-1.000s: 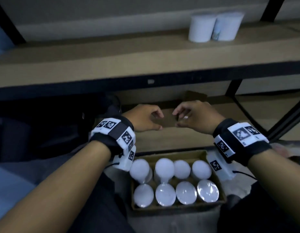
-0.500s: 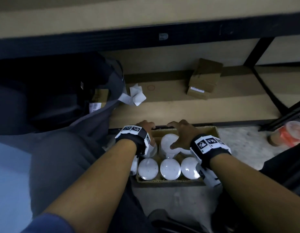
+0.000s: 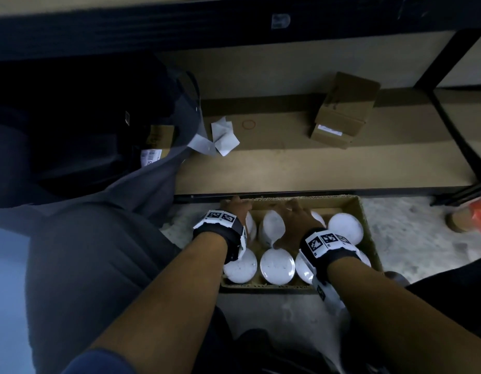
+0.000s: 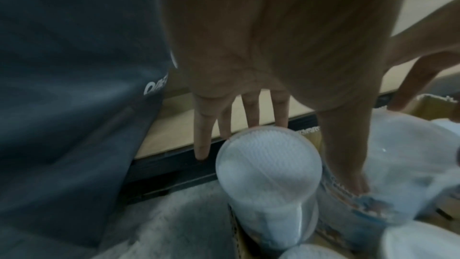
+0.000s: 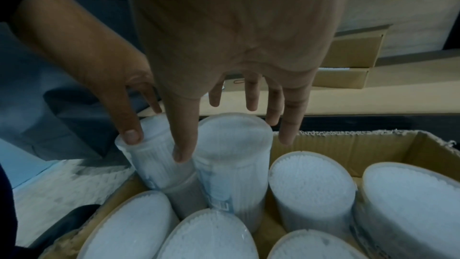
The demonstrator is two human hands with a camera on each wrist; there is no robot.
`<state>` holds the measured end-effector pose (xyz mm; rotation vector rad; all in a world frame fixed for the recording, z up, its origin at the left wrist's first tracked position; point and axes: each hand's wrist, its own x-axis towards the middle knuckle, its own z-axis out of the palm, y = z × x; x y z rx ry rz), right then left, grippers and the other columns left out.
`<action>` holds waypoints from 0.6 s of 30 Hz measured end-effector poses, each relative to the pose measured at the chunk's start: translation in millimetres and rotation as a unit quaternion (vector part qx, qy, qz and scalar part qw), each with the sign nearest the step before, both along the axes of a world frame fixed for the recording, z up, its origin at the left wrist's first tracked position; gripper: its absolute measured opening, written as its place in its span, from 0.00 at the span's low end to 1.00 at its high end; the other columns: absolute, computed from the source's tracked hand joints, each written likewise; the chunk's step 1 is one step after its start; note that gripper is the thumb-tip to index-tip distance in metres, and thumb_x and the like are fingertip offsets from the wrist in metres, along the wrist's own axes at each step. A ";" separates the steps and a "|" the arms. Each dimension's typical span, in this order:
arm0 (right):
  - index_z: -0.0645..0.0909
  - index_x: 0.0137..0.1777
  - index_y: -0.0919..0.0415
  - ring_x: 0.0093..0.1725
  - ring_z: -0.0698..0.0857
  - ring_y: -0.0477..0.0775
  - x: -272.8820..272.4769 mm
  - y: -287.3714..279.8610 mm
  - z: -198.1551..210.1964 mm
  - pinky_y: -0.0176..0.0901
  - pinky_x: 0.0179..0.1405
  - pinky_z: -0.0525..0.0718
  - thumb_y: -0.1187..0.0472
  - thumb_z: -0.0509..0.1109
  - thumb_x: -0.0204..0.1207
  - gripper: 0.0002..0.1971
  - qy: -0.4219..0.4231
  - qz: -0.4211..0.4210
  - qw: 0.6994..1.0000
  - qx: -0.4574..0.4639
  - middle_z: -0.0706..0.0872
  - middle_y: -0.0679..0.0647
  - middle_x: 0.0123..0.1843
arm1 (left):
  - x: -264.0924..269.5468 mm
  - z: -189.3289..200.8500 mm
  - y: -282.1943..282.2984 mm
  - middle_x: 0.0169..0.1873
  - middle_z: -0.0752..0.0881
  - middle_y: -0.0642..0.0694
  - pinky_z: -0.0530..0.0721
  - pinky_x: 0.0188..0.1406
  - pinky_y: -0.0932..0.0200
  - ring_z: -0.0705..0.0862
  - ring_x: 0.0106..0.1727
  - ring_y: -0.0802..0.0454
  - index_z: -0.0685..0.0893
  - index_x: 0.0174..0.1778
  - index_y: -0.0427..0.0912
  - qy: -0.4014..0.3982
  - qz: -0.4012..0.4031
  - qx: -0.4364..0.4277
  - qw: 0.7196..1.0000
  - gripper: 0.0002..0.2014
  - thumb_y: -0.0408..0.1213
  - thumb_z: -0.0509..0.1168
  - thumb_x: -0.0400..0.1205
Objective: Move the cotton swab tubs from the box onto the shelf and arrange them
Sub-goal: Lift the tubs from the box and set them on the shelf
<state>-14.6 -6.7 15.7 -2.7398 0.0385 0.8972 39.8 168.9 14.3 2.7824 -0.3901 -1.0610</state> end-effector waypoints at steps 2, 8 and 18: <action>0.55 0.82 0.39 0.81 0.59 0.69 0.3 1.4 -2.4 0.63 0.64 0.78 0.47 0.81 0.64 0.49 0.004 -0.013 1.000 0.007 0.53 0.54 0.83 | -2.6 -0.7 -1.3 0.73 0.67 0.41 0.76 0.71 0.45 0.68 0.75 0.36 0.74 0.73 0.49 -0.013 -0.012 0.005 1.000 0.37 0.43 0.81 0.68; 0.58 0.80 0.37 0.80 0.58 0.68 1.1 2.6 -9.9 0.62 0.65 0.78 0.47 0.80 0.65 0.46 -0.007 -0.033 0.999 0.023 0.55 0.53 0.82 | -5.3 -3.7 -3.5 0.74 0.64 0.41 0.75 0.70 0.38 0.65 0.76 0.34 0.71 0.75 0.48 -0.004 0.002 -0.010 1.000 0.44 0.45 0.83 0.64; 0.61 0.78 0.36 0.78 0.62 0.70 1.2 2.8 -18.7 0.64 0.62 0.82 0.46 0.81 0.62 0.45 -0.021 -0.047 0.998 0.034 0.59 0.54 0.78 | -6.8 -7.7 -6.5 0.68 0.66 0.45 0.78 0.62 0.31 0.65 0.74 0.36 0.71 0.68 0.49 -0.030 -0.022 0.034 0.999 0.36 0.43 0.80 0.67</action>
